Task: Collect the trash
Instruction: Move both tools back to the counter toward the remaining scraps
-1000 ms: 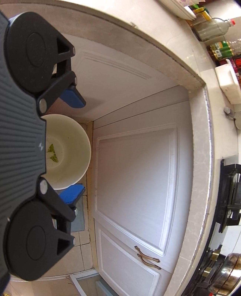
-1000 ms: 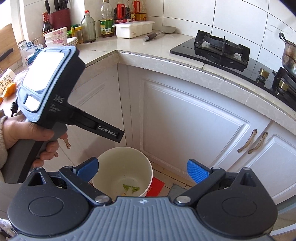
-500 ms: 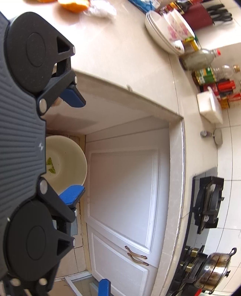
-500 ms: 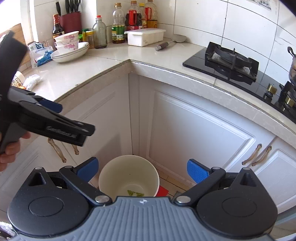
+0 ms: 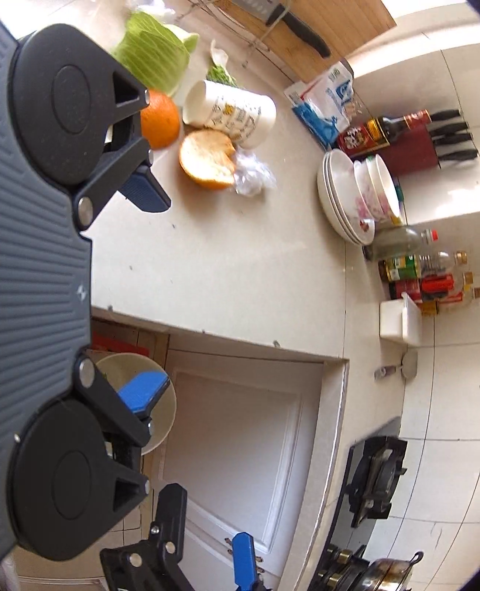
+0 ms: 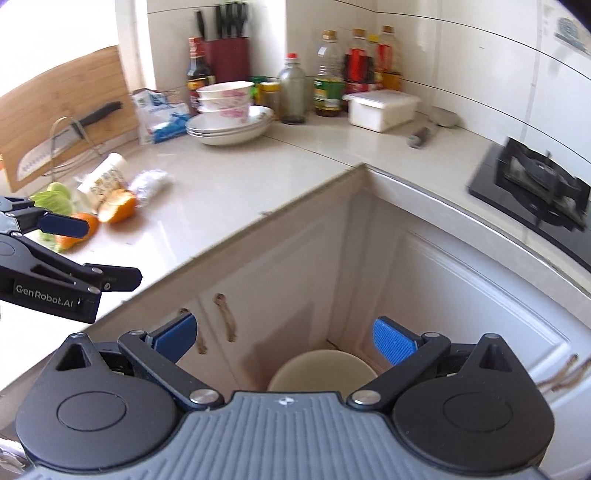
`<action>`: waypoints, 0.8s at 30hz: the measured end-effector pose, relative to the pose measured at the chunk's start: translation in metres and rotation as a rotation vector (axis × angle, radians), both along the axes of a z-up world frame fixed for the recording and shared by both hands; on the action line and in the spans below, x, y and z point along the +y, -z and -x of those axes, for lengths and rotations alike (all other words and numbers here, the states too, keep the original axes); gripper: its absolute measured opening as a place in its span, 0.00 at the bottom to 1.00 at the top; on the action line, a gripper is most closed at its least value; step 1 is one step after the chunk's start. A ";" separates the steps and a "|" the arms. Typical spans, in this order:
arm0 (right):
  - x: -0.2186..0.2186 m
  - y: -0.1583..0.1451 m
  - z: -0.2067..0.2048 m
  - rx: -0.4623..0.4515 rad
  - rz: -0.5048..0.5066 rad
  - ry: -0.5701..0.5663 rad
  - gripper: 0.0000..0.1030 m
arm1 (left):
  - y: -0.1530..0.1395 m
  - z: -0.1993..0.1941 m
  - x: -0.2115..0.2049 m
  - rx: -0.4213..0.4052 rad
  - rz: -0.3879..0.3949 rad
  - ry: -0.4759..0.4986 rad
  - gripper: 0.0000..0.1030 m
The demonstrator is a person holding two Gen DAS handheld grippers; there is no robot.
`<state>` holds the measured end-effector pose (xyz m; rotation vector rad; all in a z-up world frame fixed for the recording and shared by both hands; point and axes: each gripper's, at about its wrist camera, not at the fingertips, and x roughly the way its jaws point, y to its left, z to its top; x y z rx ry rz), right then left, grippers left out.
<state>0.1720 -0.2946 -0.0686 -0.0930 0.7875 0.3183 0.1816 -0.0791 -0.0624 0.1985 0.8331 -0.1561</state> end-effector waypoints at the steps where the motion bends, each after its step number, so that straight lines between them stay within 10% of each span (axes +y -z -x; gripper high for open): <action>1: 0.008 -0.001 -0.002 -0.004 0.001 -0.021 1.00 | 0.000 0.002 0.009 -0.001 0.000 -0.014 0.91; 24: 0.121 0.007 -0.069 0.023 0.026 -0.233 1.00 | 0.029 -0.034 0.123 -0.007 -0.069 -0.196 0.85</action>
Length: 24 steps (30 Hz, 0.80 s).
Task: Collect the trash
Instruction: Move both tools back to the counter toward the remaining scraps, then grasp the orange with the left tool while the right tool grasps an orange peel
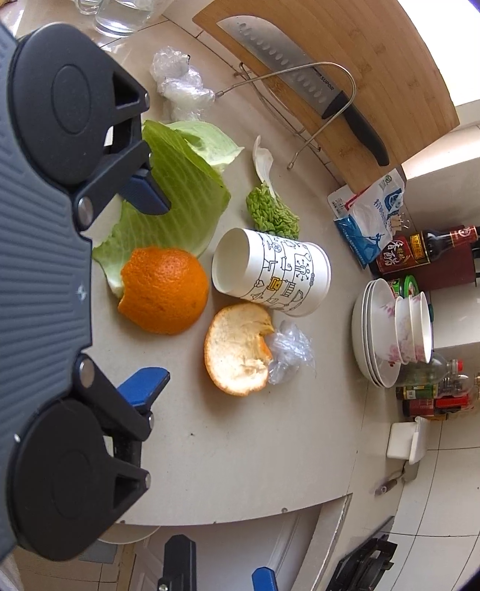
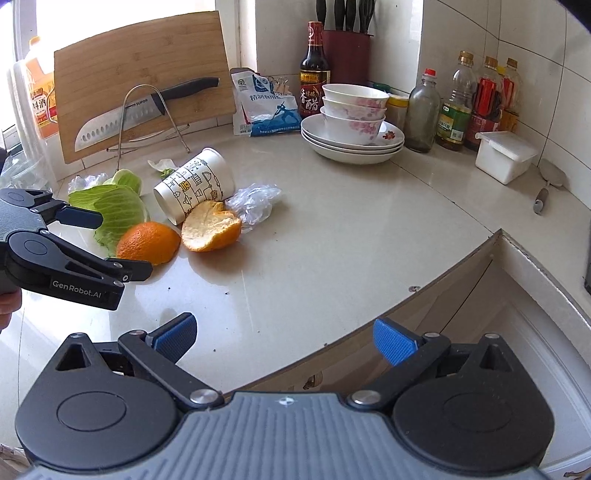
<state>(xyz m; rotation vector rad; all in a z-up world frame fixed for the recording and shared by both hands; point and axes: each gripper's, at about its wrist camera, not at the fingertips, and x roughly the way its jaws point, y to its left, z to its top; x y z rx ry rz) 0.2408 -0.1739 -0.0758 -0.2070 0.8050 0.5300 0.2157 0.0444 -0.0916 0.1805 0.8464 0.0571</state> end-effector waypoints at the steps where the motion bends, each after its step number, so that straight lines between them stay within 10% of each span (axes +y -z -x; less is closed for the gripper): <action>1: 0.001 0.002 -0.003 0.005 0.000 -0.001 1.00 | 0.002 -0.003 0.001 0.004 0.001 0.004 0.85; 24: 0.019 0.014 -0.043 0.059 -0.032 -0.055 1.00 | 0.015 -0.024 0.009 0.048 0.046 0.018 0.51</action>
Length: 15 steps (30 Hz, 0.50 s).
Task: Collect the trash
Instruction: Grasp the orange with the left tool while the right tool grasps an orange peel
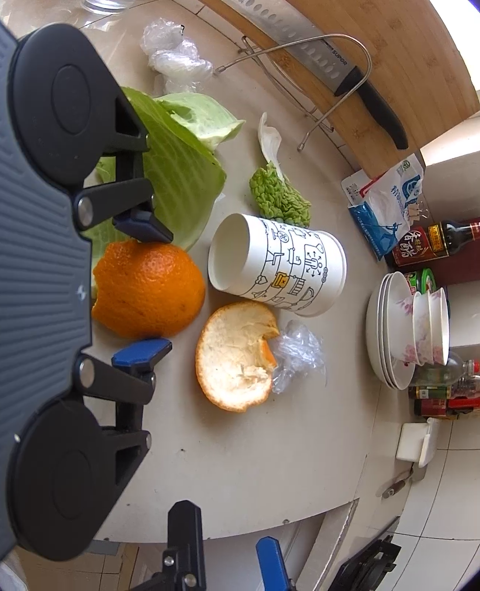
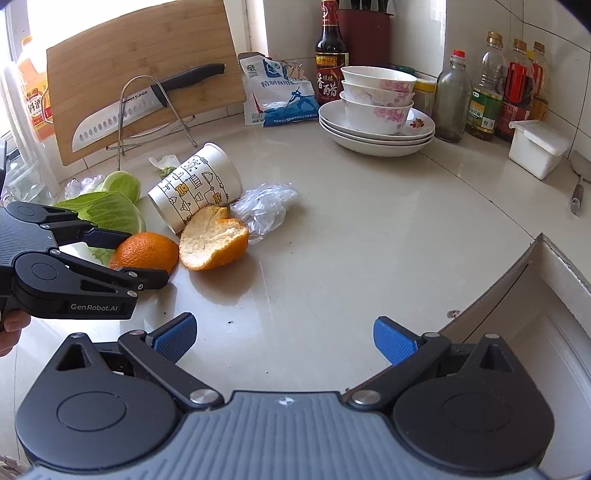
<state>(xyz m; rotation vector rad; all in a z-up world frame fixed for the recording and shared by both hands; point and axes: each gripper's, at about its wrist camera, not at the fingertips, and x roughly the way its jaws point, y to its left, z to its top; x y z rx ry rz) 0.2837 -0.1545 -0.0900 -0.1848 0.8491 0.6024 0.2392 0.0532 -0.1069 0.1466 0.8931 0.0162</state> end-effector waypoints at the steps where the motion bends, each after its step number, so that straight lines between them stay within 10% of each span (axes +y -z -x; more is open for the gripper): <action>1: 0.001 0.000 -0.001 0.000 -0.001 -0.004 1.00 | -0.001 0.000 0.001 0.001 0.004 -0.002 0.50; 15: 0.031 0.012 -0.016 -0.001 0.006 -0.131 1.00 | -0.030 0.018 0.013 -0.004 0.108 -0.044 0.47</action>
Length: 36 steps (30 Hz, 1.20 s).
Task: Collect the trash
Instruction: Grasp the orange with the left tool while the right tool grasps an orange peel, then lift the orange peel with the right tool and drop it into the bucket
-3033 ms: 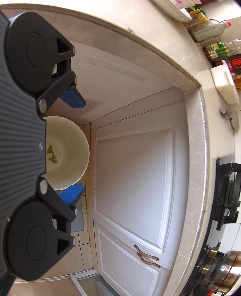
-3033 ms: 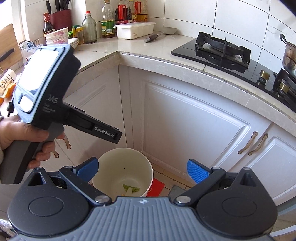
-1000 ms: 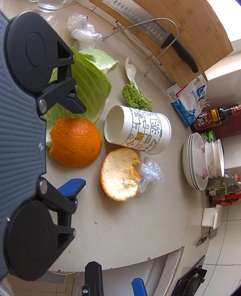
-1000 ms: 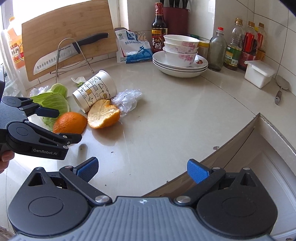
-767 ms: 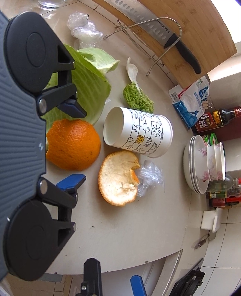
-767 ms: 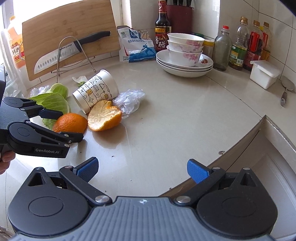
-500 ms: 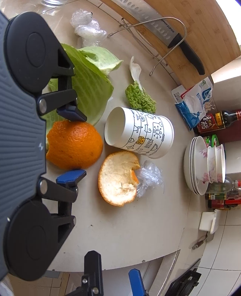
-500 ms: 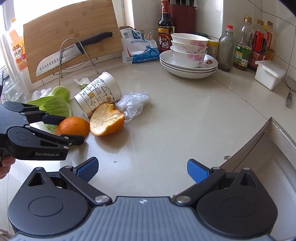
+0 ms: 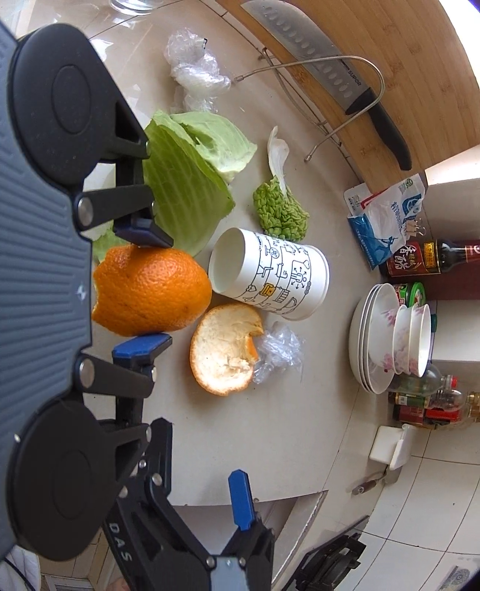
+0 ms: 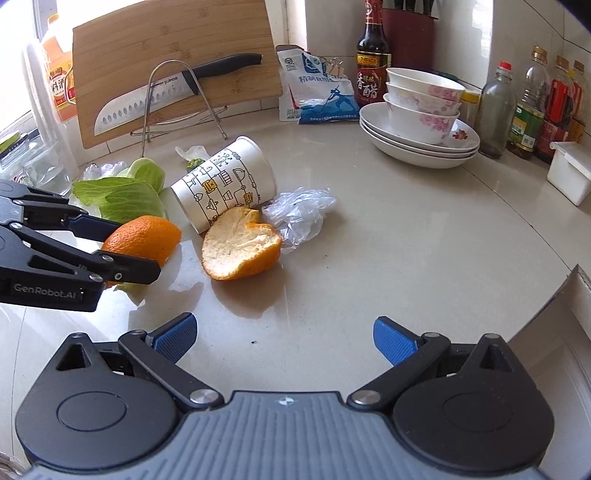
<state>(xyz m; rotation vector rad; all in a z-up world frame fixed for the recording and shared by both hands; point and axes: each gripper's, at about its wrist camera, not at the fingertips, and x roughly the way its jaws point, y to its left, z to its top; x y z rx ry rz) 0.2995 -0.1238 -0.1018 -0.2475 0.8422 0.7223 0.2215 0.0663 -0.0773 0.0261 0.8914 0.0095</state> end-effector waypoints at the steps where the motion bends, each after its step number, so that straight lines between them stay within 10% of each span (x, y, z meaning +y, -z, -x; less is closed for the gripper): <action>1: 0.003 0.001 -0.002 0.002 0.000 -0.013 1.00 | -0.002 0.002 0.002 -0.002 0.006 -0.007 0.47; 36: 0.068 0.016 -0.033 -0.059 0.015 -0.172 0.67 | -0.012 0.002 0.025 -0.008 0.039 -0.122 0.47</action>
